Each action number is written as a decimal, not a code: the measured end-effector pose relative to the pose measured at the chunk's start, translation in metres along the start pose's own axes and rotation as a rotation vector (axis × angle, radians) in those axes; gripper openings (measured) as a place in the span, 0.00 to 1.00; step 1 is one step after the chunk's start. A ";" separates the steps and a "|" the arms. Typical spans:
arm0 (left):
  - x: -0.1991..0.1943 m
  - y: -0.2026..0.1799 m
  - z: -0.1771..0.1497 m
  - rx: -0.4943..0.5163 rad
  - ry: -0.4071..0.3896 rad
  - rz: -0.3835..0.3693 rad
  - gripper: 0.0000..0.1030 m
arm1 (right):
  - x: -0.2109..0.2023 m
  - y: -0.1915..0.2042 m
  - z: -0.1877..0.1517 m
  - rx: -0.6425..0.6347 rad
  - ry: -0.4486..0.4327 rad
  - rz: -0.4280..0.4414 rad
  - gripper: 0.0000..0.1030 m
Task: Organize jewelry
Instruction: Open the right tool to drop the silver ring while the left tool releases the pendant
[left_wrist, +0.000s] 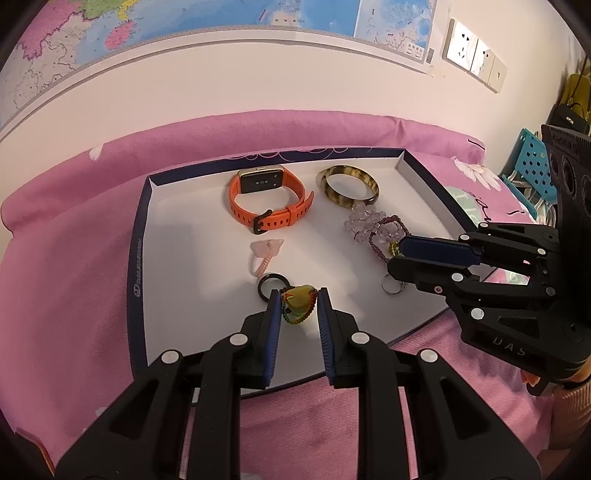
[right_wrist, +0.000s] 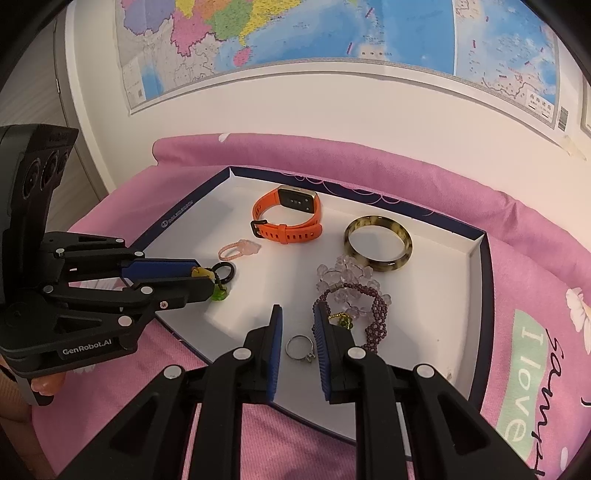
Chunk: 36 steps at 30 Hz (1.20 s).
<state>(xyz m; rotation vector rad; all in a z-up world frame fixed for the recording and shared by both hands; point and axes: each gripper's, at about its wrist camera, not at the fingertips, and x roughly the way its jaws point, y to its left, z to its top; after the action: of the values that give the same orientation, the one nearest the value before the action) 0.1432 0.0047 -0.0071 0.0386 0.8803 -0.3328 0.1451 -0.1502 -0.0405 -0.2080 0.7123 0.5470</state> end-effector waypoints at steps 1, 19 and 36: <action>0.001 0.000 -0.001 0.000 0.001 0.000 0.20 | 0.000 0.000 0.000 0.001 0.000 0.000 0.16; 0.007 0.001 -0.009 -0.005 0.011 0.030 0.37 | -0.003 -0.003 -0.005 0.027 -0.006 0.008 0.20; -0.036 0.004 -0.025 -0.012 -0.115 0.100 0.94 | -0.030 0.001 -0.028 0.078 -0.075 -0.055 0.74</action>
<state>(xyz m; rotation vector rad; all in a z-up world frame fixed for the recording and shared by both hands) 0.1047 0.0227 0.0038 0.0515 0.7632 -0.2333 0.1100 -0.1718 -0.0414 -0.1333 0.6518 0.4712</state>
